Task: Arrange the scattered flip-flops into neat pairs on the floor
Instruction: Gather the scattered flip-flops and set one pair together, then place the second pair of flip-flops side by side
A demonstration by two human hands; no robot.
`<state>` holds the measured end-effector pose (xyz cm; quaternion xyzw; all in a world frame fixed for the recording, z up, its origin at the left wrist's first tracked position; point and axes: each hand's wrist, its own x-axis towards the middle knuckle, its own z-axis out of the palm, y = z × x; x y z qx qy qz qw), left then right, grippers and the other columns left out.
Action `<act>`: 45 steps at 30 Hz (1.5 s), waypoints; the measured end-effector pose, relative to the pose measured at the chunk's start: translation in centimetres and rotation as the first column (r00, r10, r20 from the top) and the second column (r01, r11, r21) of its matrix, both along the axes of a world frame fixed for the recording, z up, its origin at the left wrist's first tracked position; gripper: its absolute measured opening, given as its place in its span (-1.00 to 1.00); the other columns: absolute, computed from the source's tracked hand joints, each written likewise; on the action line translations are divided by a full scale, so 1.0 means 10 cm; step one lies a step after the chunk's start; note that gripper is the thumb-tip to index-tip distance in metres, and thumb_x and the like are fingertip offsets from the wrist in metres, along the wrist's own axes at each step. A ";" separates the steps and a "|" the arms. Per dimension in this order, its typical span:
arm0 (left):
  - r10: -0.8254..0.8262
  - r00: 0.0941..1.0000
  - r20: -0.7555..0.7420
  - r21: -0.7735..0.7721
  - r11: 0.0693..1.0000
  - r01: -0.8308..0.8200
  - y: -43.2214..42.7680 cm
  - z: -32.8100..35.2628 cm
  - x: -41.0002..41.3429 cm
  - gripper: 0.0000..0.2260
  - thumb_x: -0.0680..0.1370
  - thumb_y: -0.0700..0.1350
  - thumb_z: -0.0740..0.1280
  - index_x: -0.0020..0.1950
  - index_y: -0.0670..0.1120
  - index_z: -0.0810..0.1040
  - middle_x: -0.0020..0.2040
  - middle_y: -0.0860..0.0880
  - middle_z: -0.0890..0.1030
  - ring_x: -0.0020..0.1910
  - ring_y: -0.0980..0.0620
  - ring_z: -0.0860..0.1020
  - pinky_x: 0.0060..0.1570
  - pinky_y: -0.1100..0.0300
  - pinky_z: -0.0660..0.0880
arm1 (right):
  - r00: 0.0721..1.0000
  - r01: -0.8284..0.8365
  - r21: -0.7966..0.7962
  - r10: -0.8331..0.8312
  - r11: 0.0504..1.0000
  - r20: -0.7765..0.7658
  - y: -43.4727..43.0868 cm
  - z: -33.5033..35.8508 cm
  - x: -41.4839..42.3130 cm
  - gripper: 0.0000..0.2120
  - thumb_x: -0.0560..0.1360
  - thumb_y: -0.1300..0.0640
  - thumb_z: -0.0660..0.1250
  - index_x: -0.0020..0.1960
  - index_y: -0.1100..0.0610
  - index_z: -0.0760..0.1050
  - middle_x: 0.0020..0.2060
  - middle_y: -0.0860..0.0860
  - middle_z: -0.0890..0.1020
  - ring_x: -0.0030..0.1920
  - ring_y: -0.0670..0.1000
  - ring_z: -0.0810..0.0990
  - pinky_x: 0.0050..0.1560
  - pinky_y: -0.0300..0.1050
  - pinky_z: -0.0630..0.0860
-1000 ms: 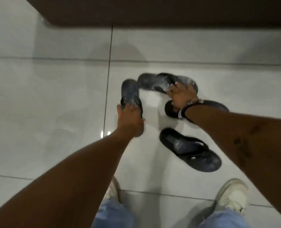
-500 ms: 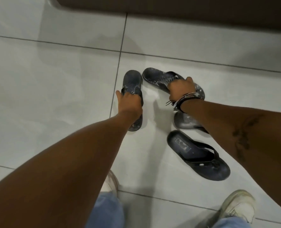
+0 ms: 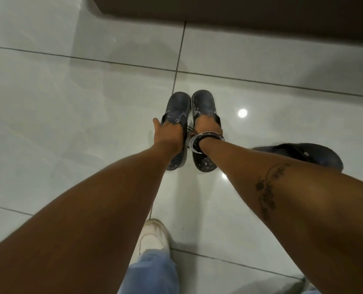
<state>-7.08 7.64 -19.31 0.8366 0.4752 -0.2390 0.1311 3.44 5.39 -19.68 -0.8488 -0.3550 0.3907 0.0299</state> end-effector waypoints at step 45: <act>0.229 0.964 0.135 -0.233 0.953 -0.194 -2.47 -0.14 2.45 -0.86 0.51 -0.02 0.31 -0.24 0.00 0.51 -0.21 -0.03 0.61 0.00 -0.10 0.53 0.15 -0.09 0.28 | 0.775 -0.515 -0.268 0.576 0.814 0.259 -2.40 0.00 2.53 -0.81 0.48 0.22 0.21 -0.14 0.04 0.58 -0.41 -0.05 0.45 -0.20 0.09 0.55 0.24 0.10 0.24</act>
